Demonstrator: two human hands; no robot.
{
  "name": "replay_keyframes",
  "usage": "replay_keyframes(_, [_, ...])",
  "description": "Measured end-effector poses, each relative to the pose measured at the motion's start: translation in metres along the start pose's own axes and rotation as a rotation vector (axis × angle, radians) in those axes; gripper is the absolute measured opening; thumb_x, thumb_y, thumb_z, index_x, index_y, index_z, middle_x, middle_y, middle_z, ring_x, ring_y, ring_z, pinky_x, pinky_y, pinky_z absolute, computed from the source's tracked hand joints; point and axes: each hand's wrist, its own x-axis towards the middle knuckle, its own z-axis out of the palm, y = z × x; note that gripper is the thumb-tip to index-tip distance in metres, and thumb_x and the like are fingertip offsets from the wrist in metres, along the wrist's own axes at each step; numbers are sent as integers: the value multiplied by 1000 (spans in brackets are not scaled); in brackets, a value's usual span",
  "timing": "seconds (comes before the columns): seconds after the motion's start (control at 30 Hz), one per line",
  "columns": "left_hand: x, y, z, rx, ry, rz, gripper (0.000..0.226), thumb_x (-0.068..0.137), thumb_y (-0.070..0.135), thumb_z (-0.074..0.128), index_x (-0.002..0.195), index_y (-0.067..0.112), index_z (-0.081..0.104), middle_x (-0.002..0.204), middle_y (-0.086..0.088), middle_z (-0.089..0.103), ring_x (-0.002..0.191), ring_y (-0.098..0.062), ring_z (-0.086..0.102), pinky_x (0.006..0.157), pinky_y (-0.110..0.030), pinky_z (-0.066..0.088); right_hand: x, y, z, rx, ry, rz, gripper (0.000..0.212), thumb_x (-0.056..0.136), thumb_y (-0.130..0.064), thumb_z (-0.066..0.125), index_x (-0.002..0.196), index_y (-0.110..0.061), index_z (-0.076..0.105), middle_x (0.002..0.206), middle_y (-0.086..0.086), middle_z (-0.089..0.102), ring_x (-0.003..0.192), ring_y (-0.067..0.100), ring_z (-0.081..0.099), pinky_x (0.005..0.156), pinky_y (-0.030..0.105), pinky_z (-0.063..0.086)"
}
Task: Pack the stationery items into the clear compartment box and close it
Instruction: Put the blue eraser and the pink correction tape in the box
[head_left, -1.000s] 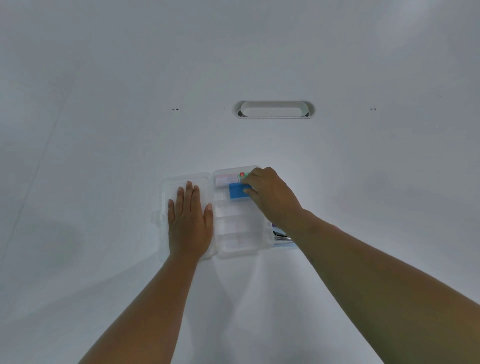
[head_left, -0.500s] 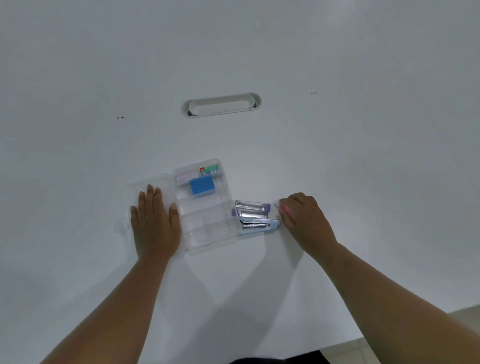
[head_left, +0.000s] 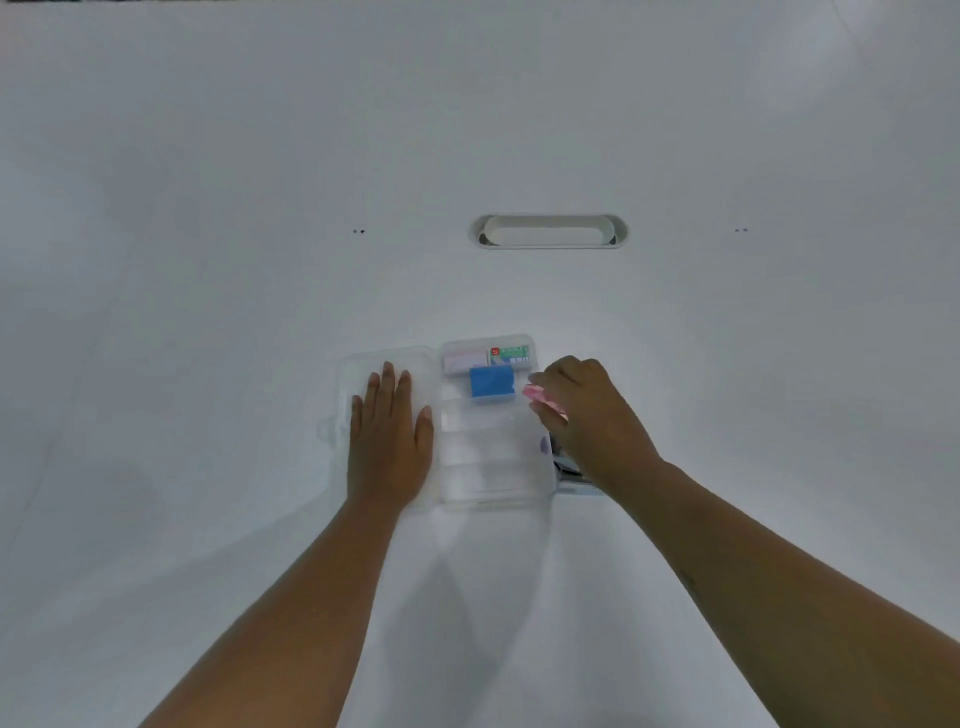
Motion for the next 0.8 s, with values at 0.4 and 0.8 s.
replay_keyframes(0.4, [-4, -6, 0, 2, 29, 28, 60, 93, 39, 24, 145, 10, 29, 155, -11, 28, 144, -26, 20, 118, -48, 17, 33, -14, 37, -45, -260, -207, 18, 91, -24, 61, 105, -15, 65, 106, 6, 63, 98, 28, 55, 96, 40, 46])
replay_keyframes(0.8, [-1, -6, -5, 31, -33, 39, 54, 97, 31, 32, 145, 7, 27, 155, -14, 25, 144, -30, 19, 118, -50, 16, 0, 16, -7, 131, -180, 202, 27, 94, -21, 54, 121, -16, 59, 122, 1, 59, 114, 21, 47, 94, 33, 41])
